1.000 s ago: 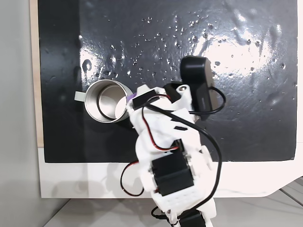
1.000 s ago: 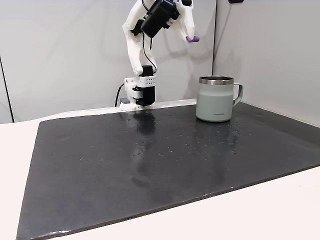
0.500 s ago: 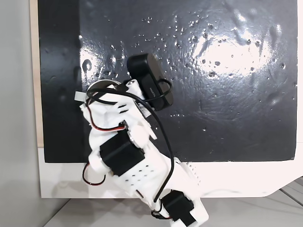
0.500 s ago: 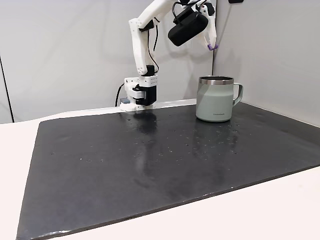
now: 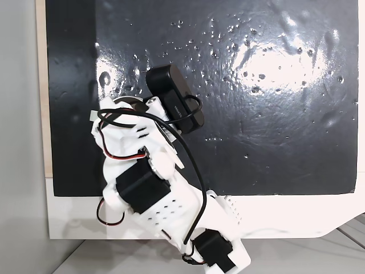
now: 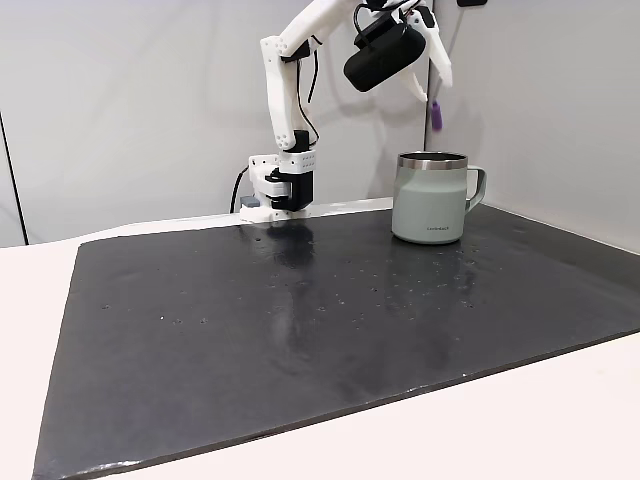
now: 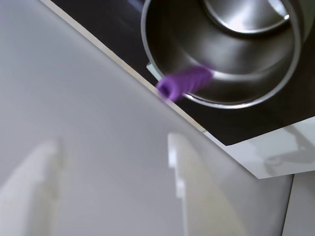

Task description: Grasp a pengrip and put it in the cup.

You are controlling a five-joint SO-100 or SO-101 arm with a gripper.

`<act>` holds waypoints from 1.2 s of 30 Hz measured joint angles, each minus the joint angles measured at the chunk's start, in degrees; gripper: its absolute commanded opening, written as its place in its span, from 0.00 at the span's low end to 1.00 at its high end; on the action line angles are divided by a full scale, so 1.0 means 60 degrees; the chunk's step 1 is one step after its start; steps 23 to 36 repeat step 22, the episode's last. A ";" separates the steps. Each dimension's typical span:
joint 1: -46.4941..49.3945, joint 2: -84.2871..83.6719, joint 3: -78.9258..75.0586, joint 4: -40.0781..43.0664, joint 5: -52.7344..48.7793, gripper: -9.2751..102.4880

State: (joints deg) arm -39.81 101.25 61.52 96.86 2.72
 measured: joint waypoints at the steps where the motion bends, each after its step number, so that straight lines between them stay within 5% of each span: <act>1: 0.0000 0.0000 0.0000 0.0000 0.0000 0.42; 36: 0.0029 0.0000 0.0000 0.0000 -0.0015 0.42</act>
